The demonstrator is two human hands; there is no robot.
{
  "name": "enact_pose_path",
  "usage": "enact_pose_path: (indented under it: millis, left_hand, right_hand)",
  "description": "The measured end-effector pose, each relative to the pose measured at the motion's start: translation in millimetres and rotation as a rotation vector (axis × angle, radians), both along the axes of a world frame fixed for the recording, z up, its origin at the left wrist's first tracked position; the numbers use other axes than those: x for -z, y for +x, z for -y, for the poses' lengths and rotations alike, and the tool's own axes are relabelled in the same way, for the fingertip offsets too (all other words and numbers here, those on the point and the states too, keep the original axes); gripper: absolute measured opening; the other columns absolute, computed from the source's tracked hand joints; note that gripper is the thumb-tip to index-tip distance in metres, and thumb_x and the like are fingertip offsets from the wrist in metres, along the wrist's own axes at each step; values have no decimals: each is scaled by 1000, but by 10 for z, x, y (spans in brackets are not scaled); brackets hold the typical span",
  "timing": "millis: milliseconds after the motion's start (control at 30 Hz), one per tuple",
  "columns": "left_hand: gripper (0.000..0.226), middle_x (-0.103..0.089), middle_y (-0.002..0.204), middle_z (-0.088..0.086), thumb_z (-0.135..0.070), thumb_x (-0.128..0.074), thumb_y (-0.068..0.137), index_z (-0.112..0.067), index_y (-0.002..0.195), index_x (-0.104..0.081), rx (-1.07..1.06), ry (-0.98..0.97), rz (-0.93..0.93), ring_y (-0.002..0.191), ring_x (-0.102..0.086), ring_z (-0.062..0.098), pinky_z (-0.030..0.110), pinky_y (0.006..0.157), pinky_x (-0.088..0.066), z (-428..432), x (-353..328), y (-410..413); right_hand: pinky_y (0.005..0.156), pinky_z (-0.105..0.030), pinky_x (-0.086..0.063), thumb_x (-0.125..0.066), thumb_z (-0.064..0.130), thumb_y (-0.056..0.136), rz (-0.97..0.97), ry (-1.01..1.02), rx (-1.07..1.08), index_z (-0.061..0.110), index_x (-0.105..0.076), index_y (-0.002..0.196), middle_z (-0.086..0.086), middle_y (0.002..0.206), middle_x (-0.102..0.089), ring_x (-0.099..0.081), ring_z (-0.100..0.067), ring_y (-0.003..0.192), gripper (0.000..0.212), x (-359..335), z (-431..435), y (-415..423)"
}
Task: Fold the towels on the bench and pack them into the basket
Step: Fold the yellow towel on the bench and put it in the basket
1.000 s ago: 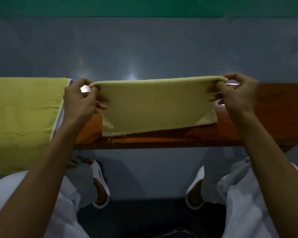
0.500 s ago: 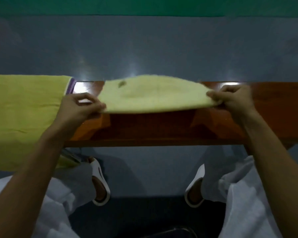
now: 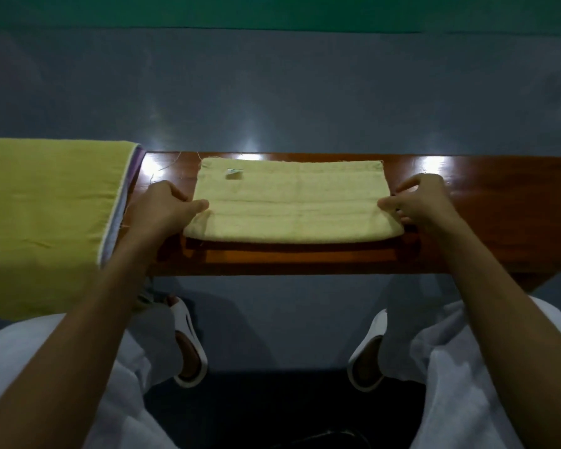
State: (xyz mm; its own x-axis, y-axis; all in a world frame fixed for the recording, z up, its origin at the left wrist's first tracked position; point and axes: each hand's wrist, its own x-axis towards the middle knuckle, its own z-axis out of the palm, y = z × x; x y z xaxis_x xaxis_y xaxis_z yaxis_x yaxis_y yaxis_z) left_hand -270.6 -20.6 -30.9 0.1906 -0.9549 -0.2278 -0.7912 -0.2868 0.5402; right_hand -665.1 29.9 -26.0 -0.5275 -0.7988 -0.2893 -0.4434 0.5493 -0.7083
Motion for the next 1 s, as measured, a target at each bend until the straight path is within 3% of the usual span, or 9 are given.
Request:
enact_pose_path:
  millis: [133,300,400,500,600,733,900,1000]
  left_hand:
    - [28,-68,94,3,-33,-82,85,-14,100,-70,61,-48,81,88,-63,23,47,89,-58,13,-21,-91]
    - [24,-72,83,7,-28,-89,77,-13,83,-71,117,186,146,81,-67,26,47,86,-59,42,-116,-34]
    - [32,-68,96,1,-33,-86,81,-16,96,-63,138,13,158,87,-64,20,41,83,-57,21,-77,-88]
    - [44,-59,124,5,-34,-80,87,-18,123,-61,268,-259,94,109,-56,20,35,87,-47,44,-37,-216]
    - [48,-56,135,5,-41,-75,90,-21,132,-60,410,-261,214,122,-48,25,41,97,-42,102,43,-273]
    - [46,-57,134,6,-45,-74,90,-24,129,-61,414,-223,287,126,-46,29,49,103,-41,118,68,-270]
    - [27,-67,114,3,-34,-77,90,-20,110,-67,396,-211,138,102,-59,22,45,87,-54,114,58,-230]
    - [19,-62,106,-2,-27,-77,90,-20,105,-66,393,-198,89,97,-58,20,39,81,-51,92,38,-178]
  right_hand:
    - [81,-41,-57,-83,4,77,-108,-6,-58,10,-66,112,-5,109,-61,-59,-24,104,39,-50,25,33]
    - [87,-47,-58,-82,0,78,-132,149,-131,10,-60,116,-9,112,-58,-59,-29,107,44,-86,20,-32]
    - [83,-39,-54,-86,5,73,-286,61,-178,14,-52,128,-6,118,-55,-57,-27,106,65,-74,30,-55]
    - [89,-38,-51,-84,6,71,-429,-125,-341,15,-55,127,-8,125,-57,-55,-27,113,63,-47,90,-17]
    - [96,-44,-51,-81,12,76,-443,-131,-462,17,-56,127,-5,124,-56,-53,-26,113,57,26,142,37]
    - [99,-50,-49,-80,18,78,-521,-74,-484,17,-61,124,-5,118,-58,-53,-28,113,50,79,174,52]
    - [77,-32,-42,-77,16,84,-531,-123,-485,12,-69,102,-2,96,-57,-54,-23,96,20,52,152,16]
    - [61,-20,-34,-75,13,86,-446,-128,-463,17,-64,93,-2,93,-58,-55,-21,89,14,22,121,-36]
